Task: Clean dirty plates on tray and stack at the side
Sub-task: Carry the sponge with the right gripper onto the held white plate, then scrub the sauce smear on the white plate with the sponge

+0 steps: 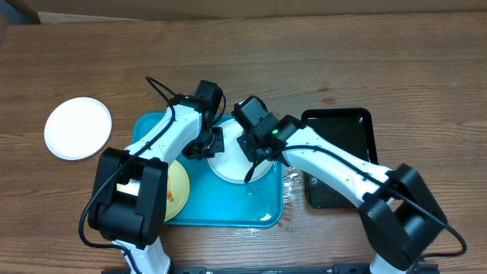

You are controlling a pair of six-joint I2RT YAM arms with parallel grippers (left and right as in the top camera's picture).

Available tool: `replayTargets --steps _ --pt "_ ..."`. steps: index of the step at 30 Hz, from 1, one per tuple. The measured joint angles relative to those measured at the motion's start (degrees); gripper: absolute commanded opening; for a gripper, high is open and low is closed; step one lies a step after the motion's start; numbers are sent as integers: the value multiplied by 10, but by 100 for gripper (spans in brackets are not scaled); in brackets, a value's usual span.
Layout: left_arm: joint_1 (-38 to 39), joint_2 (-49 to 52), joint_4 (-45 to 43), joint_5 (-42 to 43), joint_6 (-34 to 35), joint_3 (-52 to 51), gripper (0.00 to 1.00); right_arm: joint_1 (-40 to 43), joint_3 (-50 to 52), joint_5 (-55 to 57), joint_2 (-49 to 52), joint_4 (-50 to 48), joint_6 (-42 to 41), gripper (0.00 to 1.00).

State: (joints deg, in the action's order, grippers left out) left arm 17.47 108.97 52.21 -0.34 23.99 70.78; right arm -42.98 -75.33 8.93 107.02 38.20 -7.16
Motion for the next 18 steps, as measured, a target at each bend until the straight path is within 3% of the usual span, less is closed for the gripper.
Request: replayTargets --steps 8,13,18 --pt "0 0 0 1 -4 0 4 -1 0 43 5 -2 4 5" --pt "0 0 0 1 -4 0 4 -1 0 46 5 -20 6 44" --pt "0 0 0 2 -4 0 4 -1 0 48 5 -24 7 62"
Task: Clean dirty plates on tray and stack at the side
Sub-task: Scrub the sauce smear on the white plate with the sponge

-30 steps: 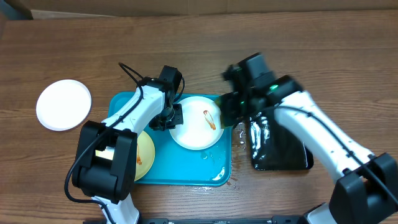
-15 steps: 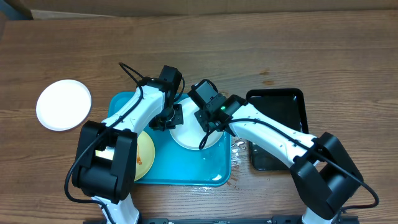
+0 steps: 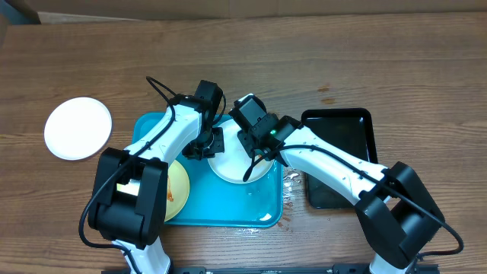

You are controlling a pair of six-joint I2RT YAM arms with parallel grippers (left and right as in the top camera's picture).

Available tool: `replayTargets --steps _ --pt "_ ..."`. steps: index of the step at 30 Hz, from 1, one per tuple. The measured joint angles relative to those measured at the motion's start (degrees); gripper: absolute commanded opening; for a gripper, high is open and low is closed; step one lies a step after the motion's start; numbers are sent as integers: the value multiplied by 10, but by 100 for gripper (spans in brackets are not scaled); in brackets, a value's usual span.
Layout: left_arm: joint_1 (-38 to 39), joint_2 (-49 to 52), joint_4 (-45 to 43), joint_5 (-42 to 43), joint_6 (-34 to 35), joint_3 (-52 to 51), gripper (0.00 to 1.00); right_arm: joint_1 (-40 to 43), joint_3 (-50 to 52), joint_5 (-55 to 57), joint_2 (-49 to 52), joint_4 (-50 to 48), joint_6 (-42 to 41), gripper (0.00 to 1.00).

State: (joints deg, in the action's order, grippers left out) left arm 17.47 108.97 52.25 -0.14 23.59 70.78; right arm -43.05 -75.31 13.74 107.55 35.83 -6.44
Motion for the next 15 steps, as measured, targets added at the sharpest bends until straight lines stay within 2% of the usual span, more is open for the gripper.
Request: replayTargets --steps 7,13,15 --pt "0 0 0 1 0 0 4 1 0 -26 4 -6 -7 63" --pt "-3 0 0 5 0 0 4 2 0 -33 46 -20 -8 61" --pt "-3 0 0 5 0 0 4 2 0 -29 65 -22 -7 43"
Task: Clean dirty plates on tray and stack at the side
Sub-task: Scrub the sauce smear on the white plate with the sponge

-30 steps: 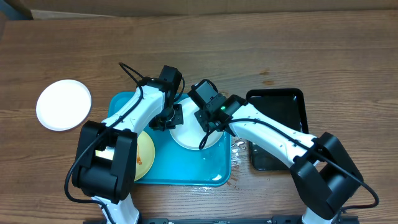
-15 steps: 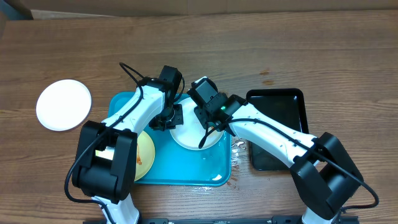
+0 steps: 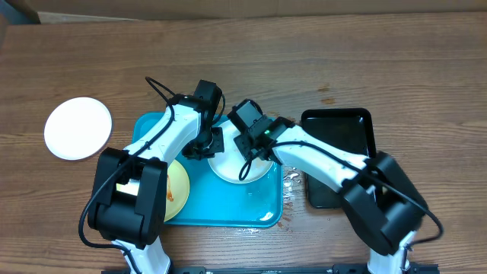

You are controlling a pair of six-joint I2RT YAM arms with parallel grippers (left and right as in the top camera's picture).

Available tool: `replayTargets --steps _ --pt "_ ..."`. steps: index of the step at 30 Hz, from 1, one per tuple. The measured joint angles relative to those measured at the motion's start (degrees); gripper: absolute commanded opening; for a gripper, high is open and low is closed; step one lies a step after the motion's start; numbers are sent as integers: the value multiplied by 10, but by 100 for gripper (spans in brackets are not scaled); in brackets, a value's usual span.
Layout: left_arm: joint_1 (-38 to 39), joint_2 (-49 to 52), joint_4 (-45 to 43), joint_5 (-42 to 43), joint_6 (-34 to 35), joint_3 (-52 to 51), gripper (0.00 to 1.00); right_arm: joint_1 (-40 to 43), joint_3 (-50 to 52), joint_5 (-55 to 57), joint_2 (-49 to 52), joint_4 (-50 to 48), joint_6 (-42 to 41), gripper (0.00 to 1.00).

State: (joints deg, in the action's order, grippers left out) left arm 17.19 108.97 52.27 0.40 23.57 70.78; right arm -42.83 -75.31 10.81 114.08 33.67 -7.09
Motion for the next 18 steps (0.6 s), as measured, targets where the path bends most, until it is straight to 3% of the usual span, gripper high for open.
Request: replayTargets --steps 1,2,3,18 --pt "0 0 0 0 0 0 4 0 0 6 10 -2 -5 21" --pt "0 0 0 0 -1 0 4 0 0 7 13 -3 -2 8" --pt "0 0 0 0 -2 0 4 0 0 9 14 -6 -2 5" --pt "0 0 0 0 -2 0 4 1 0 16 15 4 -13 8"
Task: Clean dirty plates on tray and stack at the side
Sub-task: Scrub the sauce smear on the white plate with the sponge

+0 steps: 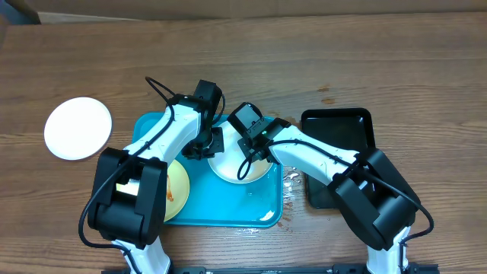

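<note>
A white plate [228, 169] lies in the middle of the teal tray [228, 213]. My left gripper [207, 148] sits at the plate's left rim and looks shut on it. My right gripper [249, 152] hangs over the plate's upper middle, under its wrist camera, so its fingers are hidden. A thin dark strand [245, 172] runs down from it across the plate. A yellow plate [176, 190] lies at the tray's left, partly under my left arm. A clean white plate [77, 128] rests on the table to the left of the tray.
A black tray [346, 137] sits right of the teal tray, partly under my right arm. Drops of water [289, 179] glint between the two trays. The wooden table [342, 61] stretches behind both arms.
My right gripper has shifted slightly left over the white plate, and its arm has swung with it. My left gripper and all the plates are where they were.
At every earlier moment my left gripper stood at the white plate's left rim. My right gripper hung over the plate's right part at first, then a bit further left at each moment, and now over its upper middle. The plates and trays stayed put.
</note>
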You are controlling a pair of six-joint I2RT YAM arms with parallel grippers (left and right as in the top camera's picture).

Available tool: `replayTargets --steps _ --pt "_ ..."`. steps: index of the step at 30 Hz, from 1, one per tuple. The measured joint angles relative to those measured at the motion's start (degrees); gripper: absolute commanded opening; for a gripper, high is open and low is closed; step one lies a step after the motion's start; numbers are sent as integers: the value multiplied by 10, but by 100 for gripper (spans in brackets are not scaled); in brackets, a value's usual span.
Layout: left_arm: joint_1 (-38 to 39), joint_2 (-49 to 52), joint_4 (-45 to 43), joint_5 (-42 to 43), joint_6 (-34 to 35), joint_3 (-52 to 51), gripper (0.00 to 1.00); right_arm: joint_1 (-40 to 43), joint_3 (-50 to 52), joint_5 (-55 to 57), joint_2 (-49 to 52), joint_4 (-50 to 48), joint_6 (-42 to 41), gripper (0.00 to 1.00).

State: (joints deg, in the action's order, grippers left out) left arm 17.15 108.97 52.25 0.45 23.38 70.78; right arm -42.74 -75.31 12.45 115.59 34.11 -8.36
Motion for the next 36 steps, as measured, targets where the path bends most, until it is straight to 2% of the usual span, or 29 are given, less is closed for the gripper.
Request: replayTargets --steps 12,14,17,22,29,34,35,36 --pt "0 0 0 0 0 0 4 7 19 -120 -9 -29 -24 11" --pt "0 0 0 0 0 0 4 7 19 -140 -10 -24 -27 18" --pt "0 0 0 0 0 0 4 10 12 -154 -10 -8 -30 22" --pt "0 0 0 0 0 0 4 27 -25 -156 -10 77 -28 33" --pt "0 0 0 0 0 0 4 35 -47 -121 -12 89 -13 50" --pt "0 0 0 0 0 0 4 35 -47 -115 -12 85 -8 48" --pt "0 0 0 0 0 0 4 35 -47 -115 -12 85 -8 44" --pt "0 0 0 0 0 0 4 35 -47 -115 -11 85 -6 33"
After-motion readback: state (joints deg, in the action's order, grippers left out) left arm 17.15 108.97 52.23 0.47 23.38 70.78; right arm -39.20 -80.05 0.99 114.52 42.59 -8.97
